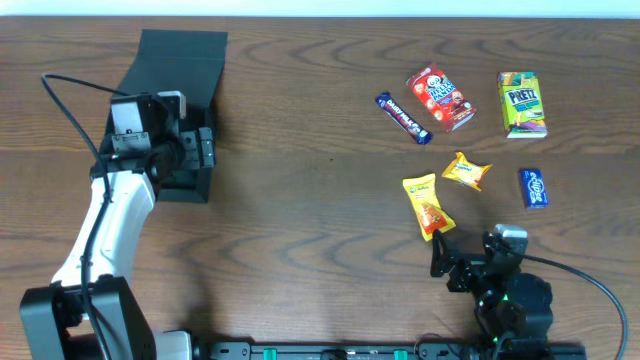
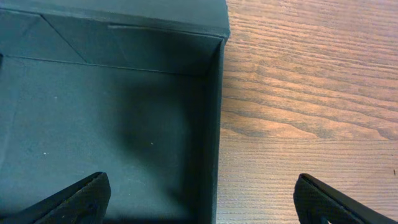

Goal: Pack container
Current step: 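Reach the left gripper to the black box's raised lid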

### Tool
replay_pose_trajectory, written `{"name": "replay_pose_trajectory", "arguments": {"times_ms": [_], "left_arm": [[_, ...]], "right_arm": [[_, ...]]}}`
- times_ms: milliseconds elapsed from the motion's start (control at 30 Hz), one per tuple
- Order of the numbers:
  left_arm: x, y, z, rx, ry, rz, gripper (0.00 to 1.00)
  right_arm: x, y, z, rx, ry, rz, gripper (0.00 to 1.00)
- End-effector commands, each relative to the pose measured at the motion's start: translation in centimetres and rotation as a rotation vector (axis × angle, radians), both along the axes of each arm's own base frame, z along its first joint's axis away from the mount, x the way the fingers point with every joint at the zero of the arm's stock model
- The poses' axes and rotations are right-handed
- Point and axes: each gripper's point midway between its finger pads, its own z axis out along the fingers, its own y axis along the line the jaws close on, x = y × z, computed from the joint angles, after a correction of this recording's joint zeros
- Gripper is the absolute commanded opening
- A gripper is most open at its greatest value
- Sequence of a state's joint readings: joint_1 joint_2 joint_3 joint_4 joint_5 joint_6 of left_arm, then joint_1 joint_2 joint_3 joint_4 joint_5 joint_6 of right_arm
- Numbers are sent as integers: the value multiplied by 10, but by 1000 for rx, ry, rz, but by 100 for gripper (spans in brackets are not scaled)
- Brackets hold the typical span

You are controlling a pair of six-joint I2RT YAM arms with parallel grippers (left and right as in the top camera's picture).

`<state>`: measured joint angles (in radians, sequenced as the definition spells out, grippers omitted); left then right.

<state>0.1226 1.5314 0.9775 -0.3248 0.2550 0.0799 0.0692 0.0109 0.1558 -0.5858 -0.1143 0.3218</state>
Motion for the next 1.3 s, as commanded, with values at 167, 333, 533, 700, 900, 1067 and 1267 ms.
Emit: {"name": "replay_pose_trajectory", "arguments": {"times_ms": [167, 333, 533, 700, 900, 1067, 1267], "left_arm": [[5, -2, -28, -10, 71, -16, 95], [9, -13, -43, -8, 93, -43, 61], [11, -21, -44, 47, 87, -57, 11], [11, -31, -44, 52, 87, -80, 6], [11, -48, -43, -25, 102, -9, 6], [8, -76, -43, -78, 116, -8, 6], [1, -121, -41, -125, 122, -41, 6]], "right_arm": [[0, -2, -1, -9, -2, -9, 99], [0, -2, -1, -9, -2, -9, 99], [0, -2, -1, -9, -2, -9, 99], [0, -2, -1, -9, -2, -9, 99], [0, -2, -1, -9, -2, -9, 99], [0, -2, -1, -9, -2, -9, 99], [0, -2, -1, -9, -2, -9, 99]]}}
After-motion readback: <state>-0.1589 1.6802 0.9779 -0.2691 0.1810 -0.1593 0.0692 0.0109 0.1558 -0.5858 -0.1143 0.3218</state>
